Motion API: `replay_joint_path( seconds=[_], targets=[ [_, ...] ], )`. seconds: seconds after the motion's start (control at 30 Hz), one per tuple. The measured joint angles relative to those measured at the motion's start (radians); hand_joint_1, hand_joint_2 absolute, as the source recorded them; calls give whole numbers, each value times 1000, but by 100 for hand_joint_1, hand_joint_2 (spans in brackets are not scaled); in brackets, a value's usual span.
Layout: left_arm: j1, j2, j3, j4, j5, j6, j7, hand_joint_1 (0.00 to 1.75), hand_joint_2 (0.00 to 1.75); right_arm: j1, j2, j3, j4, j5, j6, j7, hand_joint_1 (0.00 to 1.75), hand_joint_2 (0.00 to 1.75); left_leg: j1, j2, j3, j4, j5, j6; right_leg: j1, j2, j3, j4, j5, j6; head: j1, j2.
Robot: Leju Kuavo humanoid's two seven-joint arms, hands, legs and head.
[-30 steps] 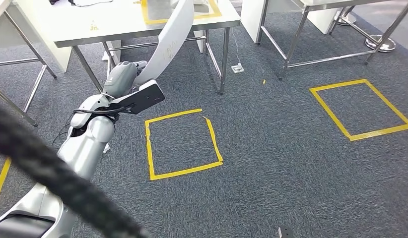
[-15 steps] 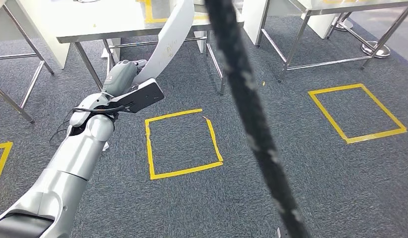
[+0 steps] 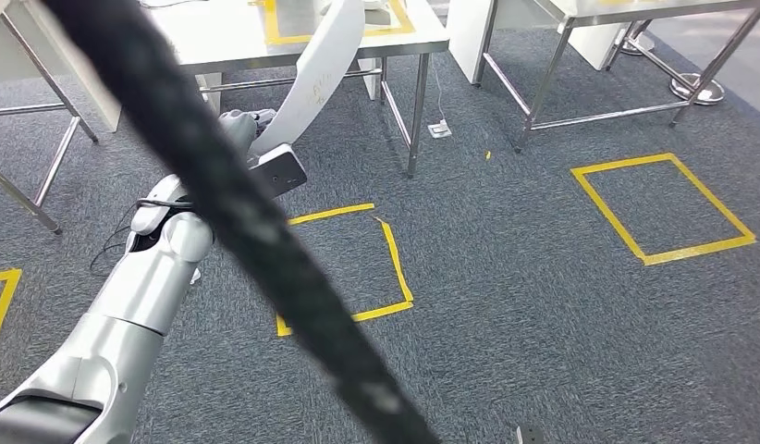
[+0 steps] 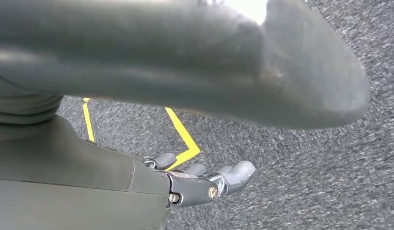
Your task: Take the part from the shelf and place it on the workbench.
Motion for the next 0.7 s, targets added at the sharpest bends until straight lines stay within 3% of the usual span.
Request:
replay_joint_path(
  seconds=[0.07,0.23,0.3,0.37,0.4,0.43,0.5,0.57,0.6,0.7],
  targets=[
    [-1,0,0,-1,0,0,0,175,175,-1,3,0,0,0,1,0,0,0,0,0,-2,9,-7,-17,0,-2,53,-106,34,-4,0,0],
    [-4,0,0,-3,0,0,0,175,175,-2,6,1,0,0,0,-1,0,0,0,0,-7,21,-23,-52,4,6,61,-123,32,-47,-2,0],
    [-5,1,1,-4,1,0,1,175,175,-2,6,2,0,0,0,-2,0,0,1,-1,-52,114,-72,-57,4,6,65,-125,31,-61,-6,0],
    [-5,2,1,-3,1,-1,2,175,175,-2,6,4,0,0,0,-4,0,0,1,-2,-124,249,-124,-58,9,7,67,-125,28,-68,-8,0],
    [-3,3,1,-2,1,-2,3,175,175,-2,6,4,0,0,0,-4,0,0,1,-2,-148,290,-130,-56,11,9,68,-124,26,-70,-8,0],
    [-2,4,1,-2,1,-2,4,175,175,-1,6,4,0,0,0,-4,0,0,0,-2,-155,293,-115,-53,13,12,71,-124,24,-71,-8,0],
    [-2,7,1,-3,1,-3,6,175,175,-1,6,5,0,0,1,-5,0,0,-5,-4,-111,187,-43,-39,18,17,80,-124,17,-70,-9,0],
    [-4,8,2,-4,1,-3,6,175,175,-2,7,6,0,1,3,-7,0,0,-13,-5,-48,57,3,-21,22,19,88,-124,7,-63,-9,0],
    [-5,8,2,-5,2,-3,6,175,175,-3,8,6,0,1,3,-8,0,0,-17,-5,-29,20,8,-16,22,19,91,-127,3,-58,-8,0],
    [-6,8,2,-8,4,-6,8,175,175,-2,8,6,0,2,3,-8,0,0,-17,-5,-5,-8,-1,-5,20,18,98,-116,8,-39,-8,0]
  ],
)
